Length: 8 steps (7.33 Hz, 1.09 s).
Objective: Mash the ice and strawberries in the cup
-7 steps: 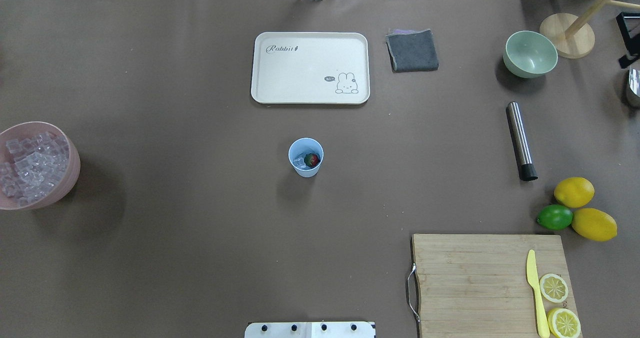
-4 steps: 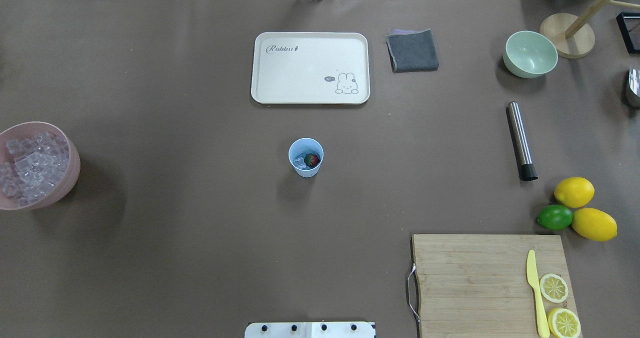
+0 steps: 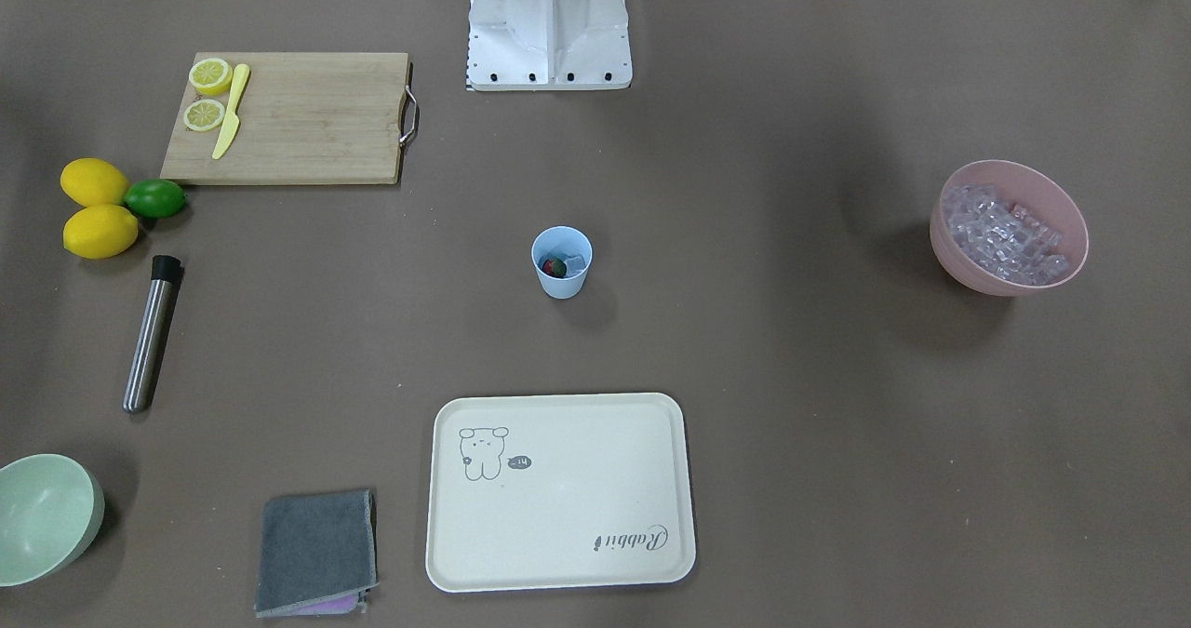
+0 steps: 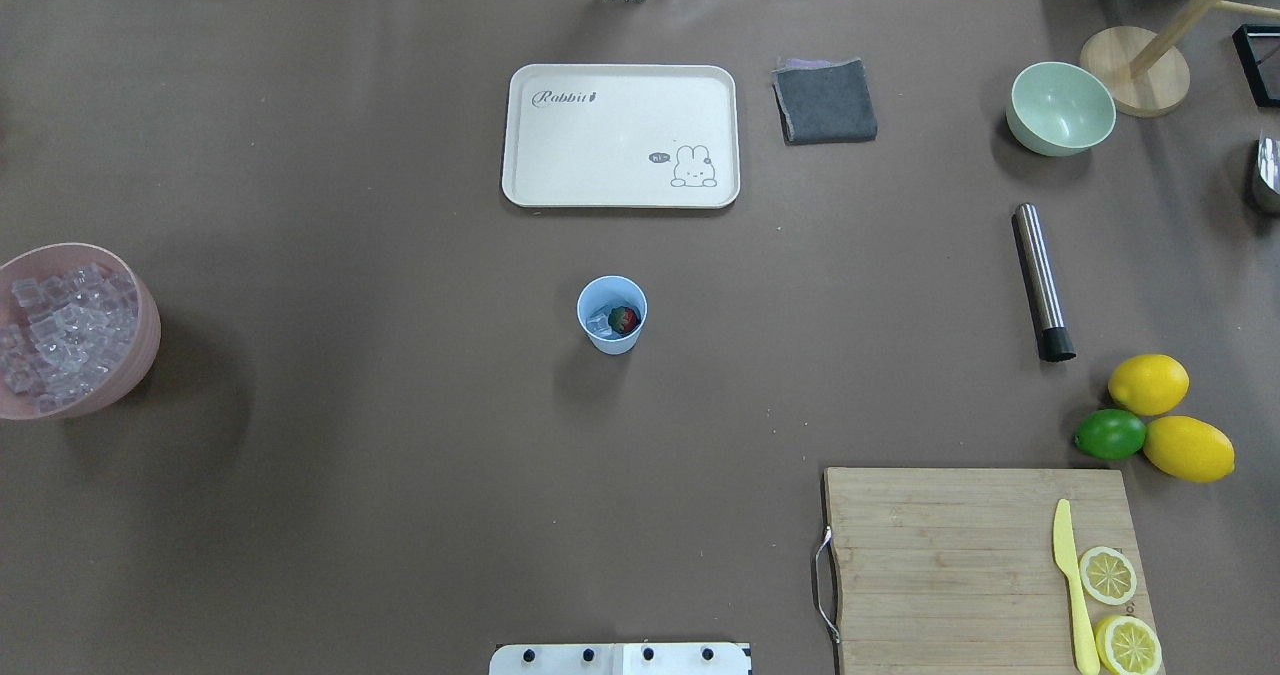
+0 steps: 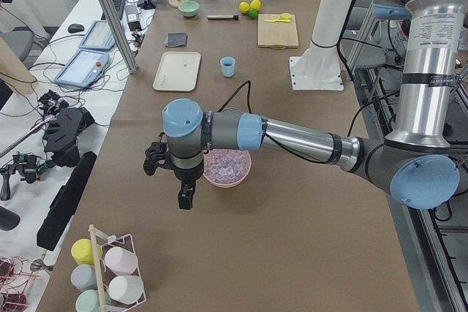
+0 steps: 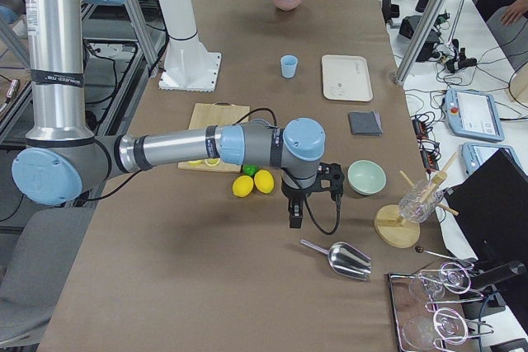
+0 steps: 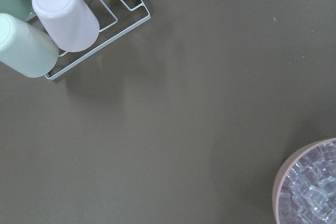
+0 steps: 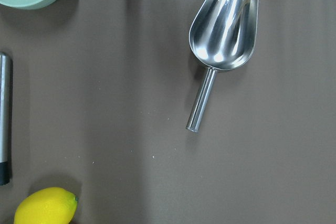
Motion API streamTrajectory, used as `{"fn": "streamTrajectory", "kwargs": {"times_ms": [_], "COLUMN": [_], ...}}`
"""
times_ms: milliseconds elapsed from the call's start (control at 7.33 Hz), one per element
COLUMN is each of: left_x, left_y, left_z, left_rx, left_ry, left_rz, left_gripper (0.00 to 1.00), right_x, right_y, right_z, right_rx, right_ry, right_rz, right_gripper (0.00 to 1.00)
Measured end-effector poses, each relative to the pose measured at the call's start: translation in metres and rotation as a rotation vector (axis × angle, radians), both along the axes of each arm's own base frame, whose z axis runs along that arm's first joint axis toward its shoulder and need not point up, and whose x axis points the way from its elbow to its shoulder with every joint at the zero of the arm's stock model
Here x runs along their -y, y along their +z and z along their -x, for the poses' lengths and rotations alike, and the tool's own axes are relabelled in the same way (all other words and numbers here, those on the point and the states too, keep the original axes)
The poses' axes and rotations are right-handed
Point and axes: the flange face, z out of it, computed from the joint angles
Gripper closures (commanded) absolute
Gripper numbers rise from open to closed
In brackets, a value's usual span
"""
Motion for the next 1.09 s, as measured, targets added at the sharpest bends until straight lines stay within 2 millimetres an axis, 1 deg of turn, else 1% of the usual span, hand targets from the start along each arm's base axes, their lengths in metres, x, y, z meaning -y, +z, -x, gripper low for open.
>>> {"fn": "streamTrajectory", "kwargs": {"times_ms": [273, 545, 1091], "left_x": [-0.006, -0.012, -0.015], "left_y": [0.015, 0.024, 0.027], "left_z": [-0.001, -0.001, -0.001], "left_rx": [0.0, -0.003, -0.006], "left_ry": [-0.001, -0.001, -0.008], "left_rz": [0.022, 0.04, 0.05], "left_gripper": [0.02, 0.02, 0.02], "right_x": [-0.002, -0.005, -0.013], "right_y": [0.004, 0.009, 0.019], "right_z": [-0.001, -0.001, -0.001], "right_rx": [-0.016, -0.026, -0.029], "right_ry": [0.0, -0.009, -0.027], "right_rz": [0.006, 0.011, 0.016], "right_gripper": [0.0, 0.0, 0.0]}}
